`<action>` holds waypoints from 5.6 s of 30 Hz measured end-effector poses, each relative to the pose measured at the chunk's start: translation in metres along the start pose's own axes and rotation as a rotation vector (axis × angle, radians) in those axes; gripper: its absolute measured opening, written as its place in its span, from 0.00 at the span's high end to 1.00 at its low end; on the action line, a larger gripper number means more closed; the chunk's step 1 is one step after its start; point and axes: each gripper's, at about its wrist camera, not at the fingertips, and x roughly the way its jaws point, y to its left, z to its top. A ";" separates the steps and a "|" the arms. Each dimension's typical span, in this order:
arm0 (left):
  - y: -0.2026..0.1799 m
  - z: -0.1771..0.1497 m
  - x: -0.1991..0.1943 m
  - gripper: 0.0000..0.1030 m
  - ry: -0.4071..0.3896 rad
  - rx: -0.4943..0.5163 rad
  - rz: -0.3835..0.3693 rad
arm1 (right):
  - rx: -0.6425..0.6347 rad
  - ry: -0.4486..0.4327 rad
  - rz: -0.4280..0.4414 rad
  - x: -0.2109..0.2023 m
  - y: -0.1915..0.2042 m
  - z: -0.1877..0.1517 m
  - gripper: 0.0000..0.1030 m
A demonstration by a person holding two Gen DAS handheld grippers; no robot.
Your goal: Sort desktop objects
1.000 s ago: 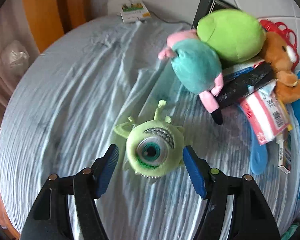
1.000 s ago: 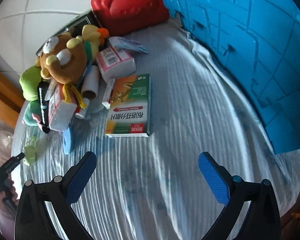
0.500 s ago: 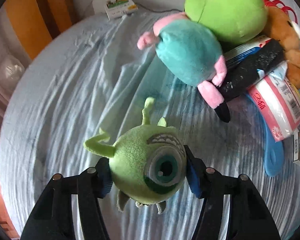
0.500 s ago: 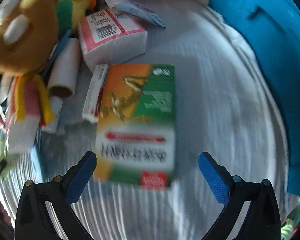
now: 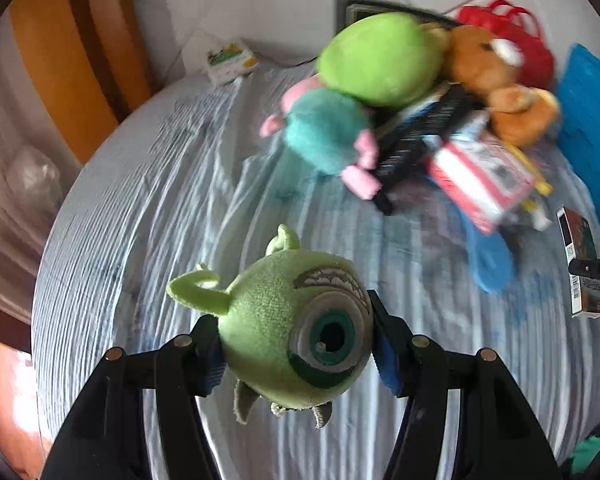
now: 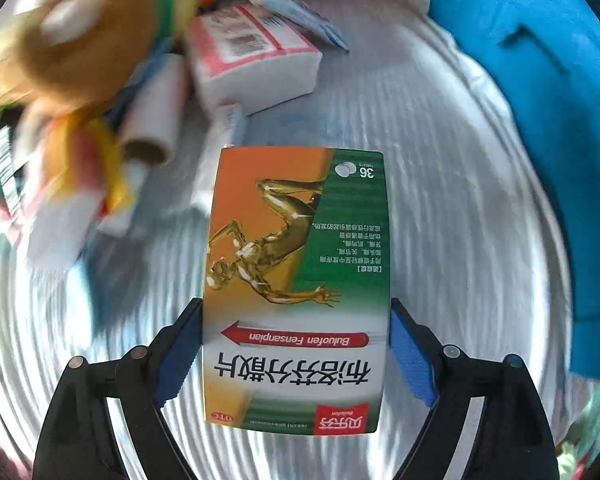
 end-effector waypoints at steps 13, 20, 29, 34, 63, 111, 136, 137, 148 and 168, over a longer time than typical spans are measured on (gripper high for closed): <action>-0.157 0.011 -0.162 0.43 -0.334 0.170 -0.208 | -0.096 -0.514 0.065 -0.241 -0.034 -0.063 0.15; -0.291 0.023 -0.237 0.43 -0.474 0.165 -0.298 | -0.177 -0.743 0.062 -0.330 -0.134 -0.057 0.15; -0.466 0.046 -0.299 0.43 -0.549 0.245 -0.356 | -0.162 -0.806 -0.038 -0.361 -0.274 -0.022 0.15; -0.547 0.056 -0.301 0.43 -0.488 0.328 -0.387 | -0.089 -0.766 -0.107 -0.349 -0.341 -0.004 0.15; -0.667 0.074 -0.251 0.40 -0.312 0.431 -0.290 | -0.007 -0.546 -0.173 -0.258 -0.454 0.029 0.16; -0.489 0.031 -0.295 0.40 -0.510 0.220 -0.362 | -0.079 -0.868 0.114 -0.360 -0.352 -0.046 0.00; -0.064 0.050 -0.086 0.40 -0.176 -0.117 -0.028 | -0.293 -0.510 0.196 -0.234 -0.041 0.027 0.00; -0.054 0.056 -0.078 0.40 -0.169 -0.121 -0.023 | -0.292 -0.490 0.175 -0.224 -0.035 0.036 0.00; -0.050 0.194 0.014 0.40 -0.149 -0.034 -0.014 | -0.280 -0.319 0.078 -0.108 0.036 0.189 0.00; -0.114 0.199 0.105 0.40 0.056 0.287 0.052 | -0.493 0.000 0.197 0.053 0.123 0.222 0.01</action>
